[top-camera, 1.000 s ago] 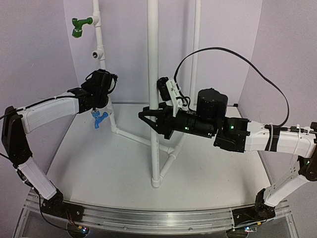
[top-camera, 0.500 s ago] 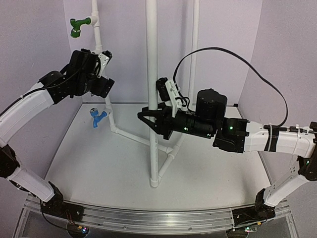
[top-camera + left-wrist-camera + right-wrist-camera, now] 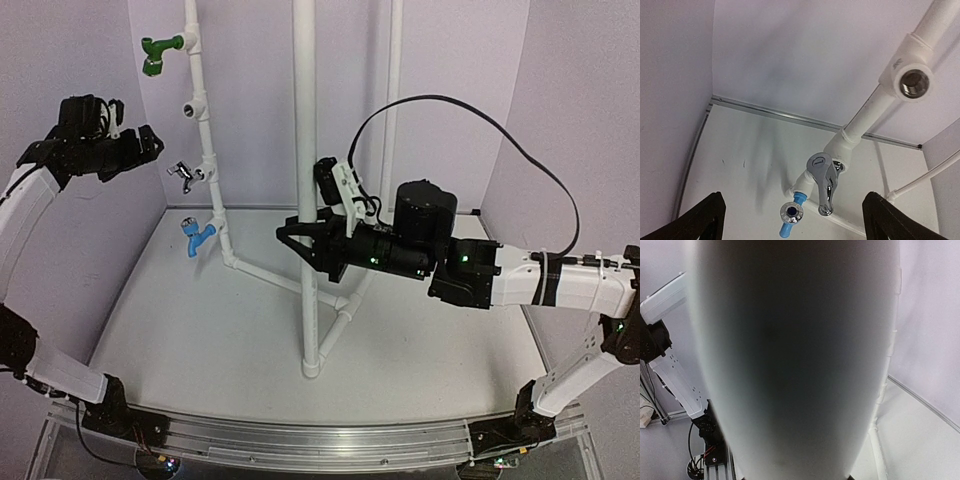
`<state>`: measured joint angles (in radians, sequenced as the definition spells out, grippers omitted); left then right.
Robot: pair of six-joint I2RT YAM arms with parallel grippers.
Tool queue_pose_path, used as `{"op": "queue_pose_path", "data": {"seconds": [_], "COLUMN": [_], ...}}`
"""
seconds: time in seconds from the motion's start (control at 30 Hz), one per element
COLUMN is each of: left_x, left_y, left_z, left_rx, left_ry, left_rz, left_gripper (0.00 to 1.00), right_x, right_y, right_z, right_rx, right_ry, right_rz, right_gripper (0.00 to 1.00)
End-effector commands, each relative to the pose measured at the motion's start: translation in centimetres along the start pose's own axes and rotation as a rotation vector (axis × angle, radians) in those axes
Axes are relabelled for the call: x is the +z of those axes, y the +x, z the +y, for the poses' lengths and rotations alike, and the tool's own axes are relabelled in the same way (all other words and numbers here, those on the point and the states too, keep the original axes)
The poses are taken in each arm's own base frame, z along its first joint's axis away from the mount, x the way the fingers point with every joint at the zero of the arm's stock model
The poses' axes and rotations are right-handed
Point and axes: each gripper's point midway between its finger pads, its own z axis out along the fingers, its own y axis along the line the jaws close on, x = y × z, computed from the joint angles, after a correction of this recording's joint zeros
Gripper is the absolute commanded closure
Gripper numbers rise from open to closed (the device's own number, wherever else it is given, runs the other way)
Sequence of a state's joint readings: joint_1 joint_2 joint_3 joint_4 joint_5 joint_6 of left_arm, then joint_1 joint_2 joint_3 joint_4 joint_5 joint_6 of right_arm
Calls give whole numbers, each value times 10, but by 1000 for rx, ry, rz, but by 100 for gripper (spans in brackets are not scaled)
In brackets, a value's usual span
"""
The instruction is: Install the water faucets
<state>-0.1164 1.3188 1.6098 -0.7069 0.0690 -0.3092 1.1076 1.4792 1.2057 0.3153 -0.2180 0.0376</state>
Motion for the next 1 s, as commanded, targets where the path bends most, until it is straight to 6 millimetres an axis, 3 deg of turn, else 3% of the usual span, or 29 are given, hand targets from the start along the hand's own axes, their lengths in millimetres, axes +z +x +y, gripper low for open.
{"op": "queue_pose_path", "data": {"seconds": [0.0,0.1,0.2,0.33,0.67,0.97], "left_x": [18,34,42,56,77,90], "left_y": [17,23,28,36,53,60], "left_z": [-29,-33,-47,-42,-33,-29], "left_rx": [-163,-192,-220,-249,-242,-212], "left_ry": [286,341,449,437,399,376], "left_rz": [126,153,177,201,249,256], "left_gripper": [6,24,17,14,42,52], "right_x": [2,2,2,2,5,5], "right_y": [6,5,4,3,5,4], "right_z": [-1,-1,0,0,0,0], "right_rx": [102,101,100,99,98,102], "right_ry": [-5,-5,-7,-9,-14,-16], "right_rz": [11,9,6,4,6,3], "right_gripper": [100,100,100,100,100,100]}}
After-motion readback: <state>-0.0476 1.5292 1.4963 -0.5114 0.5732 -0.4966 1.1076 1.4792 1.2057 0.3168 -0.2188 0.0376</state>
